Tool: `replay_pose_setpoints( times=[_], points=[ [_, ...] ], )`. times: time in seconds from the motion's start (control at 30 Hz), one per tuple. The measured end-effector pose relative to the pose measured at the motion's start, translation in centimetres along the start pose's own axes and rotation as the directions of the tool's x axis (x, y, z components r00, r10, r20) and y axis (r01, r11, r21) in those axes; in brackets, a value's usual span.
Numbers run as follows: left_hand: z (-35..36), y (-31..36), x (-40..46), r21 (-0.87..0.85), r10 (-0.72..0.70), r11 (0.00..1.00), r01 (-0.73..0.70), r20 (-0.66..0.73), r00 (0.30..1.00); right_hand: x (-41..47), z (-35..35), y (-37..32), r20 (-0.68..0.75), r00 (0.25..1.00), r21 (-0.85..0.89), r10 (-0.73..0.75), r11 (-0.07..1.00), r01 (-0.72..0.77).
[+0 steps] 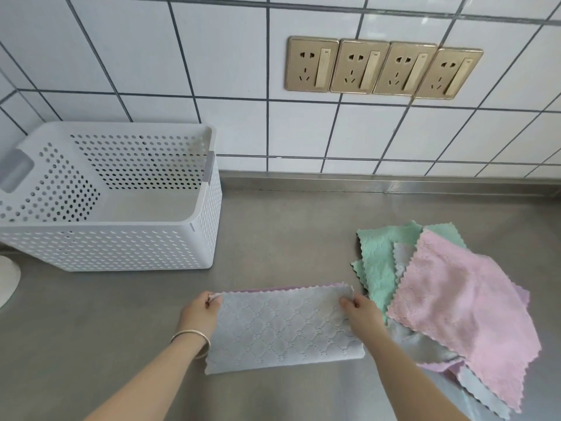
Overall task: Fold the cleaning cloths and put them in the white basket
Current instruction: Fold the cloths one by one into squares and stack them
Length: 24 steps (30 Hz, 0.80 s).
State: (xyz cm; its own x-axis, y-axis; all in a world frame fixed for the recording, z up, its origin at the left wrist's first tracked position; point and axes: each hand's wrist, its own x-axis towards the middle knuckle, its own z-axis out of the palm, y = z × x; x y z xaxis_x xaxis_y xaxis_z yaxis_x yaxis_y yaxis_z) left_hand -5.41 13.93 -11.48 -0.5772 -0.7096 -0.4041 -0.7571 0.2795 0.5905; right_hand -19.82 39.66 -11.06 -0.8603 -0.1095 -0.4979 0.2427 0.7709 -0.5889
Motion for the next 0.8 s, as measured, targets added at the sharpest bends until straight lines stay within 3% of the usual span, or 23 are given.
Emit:
replay_pose_setpoints(
  times=[0.07,0.43,0.57,0.63,0.7,0.8],
  points=[
    [0.5,-0.2,0.7,0.039,0.000,0.999,0.000,-0.017,1.000,0.6,0.6,0.0,-0.036,0.999,-0.061,-0.014,0.998,0.012],
    [1.4,-0.7,2.6,0.175,0.019,0.984,-0.012,-0.040,0.999,1.7,1.8,-0.5,-0.139,0.987,-0.053,0.080,0.995,-0.088],
    [1.3,-0.4,2.0,0.218,0.037,0.976,-0.020,-0.077,0.996,1.2,1.7,-1.2,-0.133,0.986,0.039,0.103,0.994,-0.098],
    [1.4,-0.9,1.3,0.321,0.159,0.941,-0.102,-0.155,0.975,0.6,1.7,-0.9,-0.131,0.988,0.054,0.081,0.996,-0.075],
    [2.3,-1.1,0.3,0.477,0.361,0.841,-0.254,-0.145,0.921,-0.3,1.9,-0.5,-0.164,0.985,0.030,0.046,0.999,-0.042],
    [4.4,-0.4,-1.7,0.606,0.577,0.611,-0.510,0.101,0.811,-1.8,2.5,0.5,-0.227,0.974,-0.104,0.024,0.993,-0.049]
  ],
)
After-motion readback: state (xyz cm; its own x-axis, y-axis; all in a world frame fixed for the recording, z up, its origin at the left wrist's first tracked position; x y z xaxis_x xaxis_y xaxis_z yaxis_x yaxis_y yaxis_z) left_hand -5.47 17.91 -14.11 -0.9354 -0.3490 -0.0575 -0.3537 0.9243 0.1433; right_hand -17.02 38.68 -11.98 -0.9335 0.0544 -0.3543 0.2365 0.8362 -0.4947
